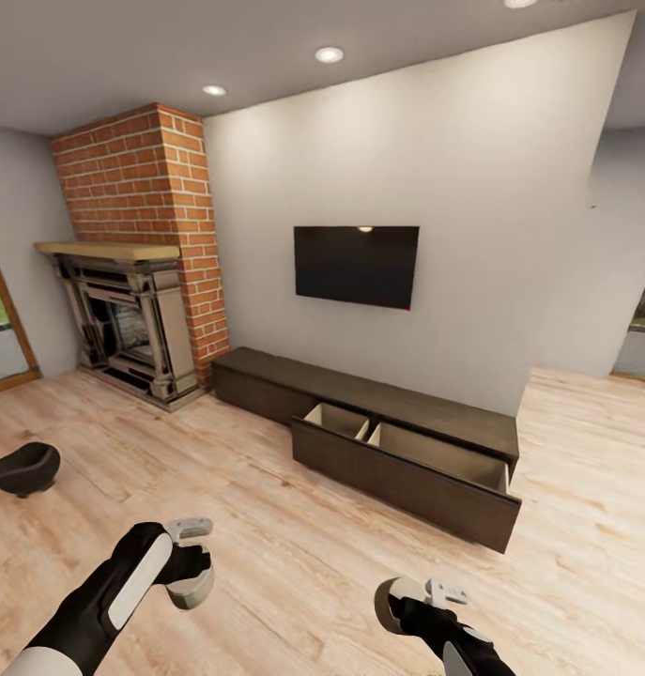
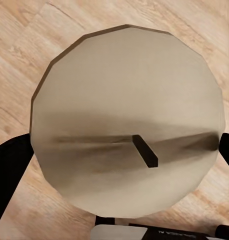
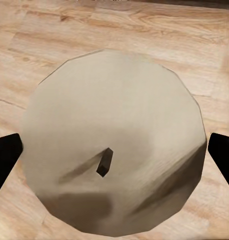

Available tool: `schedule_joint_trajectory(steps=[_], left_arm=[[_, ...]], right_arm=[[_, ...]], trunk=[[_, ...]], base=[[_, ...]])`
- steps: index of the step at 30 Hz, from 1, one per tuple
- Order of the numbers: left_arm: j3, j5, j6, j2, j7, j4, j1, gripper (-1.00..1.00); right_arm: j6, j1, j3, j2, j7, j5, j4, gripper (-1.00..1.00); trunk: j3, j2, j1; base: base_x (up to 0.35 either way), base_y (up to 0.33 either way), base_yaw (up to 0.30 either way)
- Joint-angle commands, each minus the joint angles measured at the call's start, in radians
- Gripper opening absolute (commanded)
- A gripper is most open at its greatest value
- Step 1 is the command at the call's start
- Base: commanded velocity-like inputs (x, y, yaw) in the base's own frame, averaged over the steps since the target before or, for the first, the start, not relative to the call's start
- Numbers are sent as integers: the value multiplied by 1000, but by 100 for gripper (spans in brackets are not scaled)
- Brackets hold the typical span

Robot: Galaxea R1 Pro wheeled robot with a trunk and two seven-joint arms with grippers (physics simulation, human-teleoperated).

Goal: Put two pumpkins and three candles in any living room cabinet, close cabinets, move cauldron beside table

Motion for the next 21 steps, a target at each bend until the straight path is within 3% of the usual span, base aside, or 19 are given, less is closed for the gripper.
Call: schedule_joint_trajectory(steps=[1, 21], left_arm=[[-4, 8, 2, 2, 12, -2, -1, -100], [-4, 8, 2, 2, 12, -2, -1, -100]], right_arm=[[4, -1, 1, 0, 0, -3, -1, -100], [3, -1, 1, 0, 0, -3, -1, -100]], trunk=[[-2, -1, 0], [-18, -1, 0]], base=[[77, 125, -254], [151, 133, -254]])
